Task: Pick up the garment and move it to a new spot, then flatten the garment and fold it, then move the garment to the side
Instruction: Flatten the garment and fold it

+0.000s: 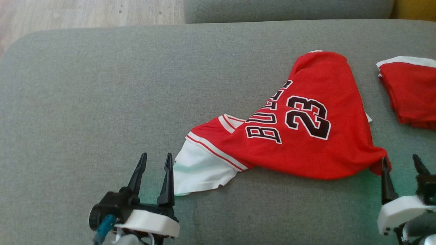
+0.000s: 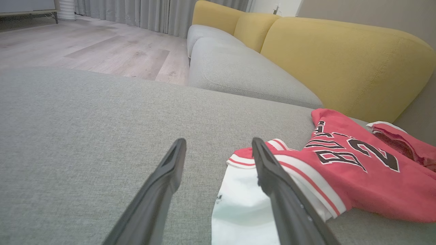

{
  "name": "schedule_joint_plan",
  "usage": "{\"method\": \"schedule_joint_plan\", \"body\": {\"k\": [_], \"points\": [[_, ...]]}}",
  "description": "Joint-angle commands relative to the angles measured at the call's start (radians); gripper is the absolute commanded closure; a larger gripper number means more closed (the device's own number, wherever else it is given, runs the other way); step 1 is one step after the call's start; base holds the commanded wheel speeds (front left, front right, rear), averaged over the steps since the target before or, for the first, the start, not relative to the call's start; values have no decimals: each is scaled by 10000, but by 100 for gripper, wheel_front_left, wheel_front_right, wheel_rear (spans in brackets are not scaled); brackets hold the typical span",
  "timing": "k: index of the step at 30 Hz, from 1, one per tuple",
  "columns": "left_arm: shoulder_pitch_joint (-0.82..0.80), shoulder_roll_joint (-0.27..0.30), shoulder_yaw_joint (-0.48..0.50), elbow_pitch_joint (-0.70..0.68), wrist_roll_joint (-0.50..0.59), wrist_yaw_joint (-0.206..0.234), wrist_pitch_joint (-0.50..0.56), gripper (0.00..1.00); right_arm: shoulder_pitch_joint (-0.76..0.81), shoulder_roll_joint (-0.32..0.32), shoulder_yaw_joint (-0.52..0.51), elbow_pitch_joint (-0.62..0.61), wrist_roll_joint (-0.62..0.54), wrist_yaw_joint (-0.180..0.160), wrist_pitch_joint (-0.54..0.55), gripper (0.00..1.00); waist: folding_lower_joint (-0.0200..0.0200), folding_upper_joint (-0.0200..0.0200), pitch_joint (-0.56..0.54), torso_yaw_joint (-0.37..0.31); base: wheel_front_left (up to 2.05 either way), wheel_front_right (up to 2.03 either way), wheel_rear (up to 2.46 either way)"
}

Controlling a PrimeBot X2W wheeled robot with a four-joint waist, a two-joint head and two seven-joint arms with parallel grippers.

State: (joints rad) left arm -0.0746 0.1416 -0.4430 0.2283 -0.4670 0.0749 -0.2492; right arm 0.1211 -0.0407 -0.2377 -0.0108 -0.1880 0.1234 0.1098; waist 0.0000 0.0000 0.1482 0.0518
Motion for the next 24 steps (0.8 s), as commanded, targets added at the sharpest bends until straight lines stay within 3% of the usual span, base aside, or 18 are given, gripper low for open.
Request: {"method": "schedule_joint_plan", "body": {"k": [1,7,11,24], "points": [[-263,93,407,-244,-34,-13,-110,0,-100,-97,175,-488,185,73,8,0,0,0,-2,7,0,0,0],[-285,70,444,-258,-30,-14,-115,0,-162,-96,-10,-1471,627,73,196,0,0,0,87,59,0,0,0],[-387,49,486,-340,-2,-11,-118,0,-1037,-168,108,-1446,928,73,509,0,0,0,328,68,0,0,0],[-813,-107,414,-366,228,-114,-124,0,-4280,-1714,941,3019,2301,73,2090,0,0,0,953,660,0,0,0]]}}
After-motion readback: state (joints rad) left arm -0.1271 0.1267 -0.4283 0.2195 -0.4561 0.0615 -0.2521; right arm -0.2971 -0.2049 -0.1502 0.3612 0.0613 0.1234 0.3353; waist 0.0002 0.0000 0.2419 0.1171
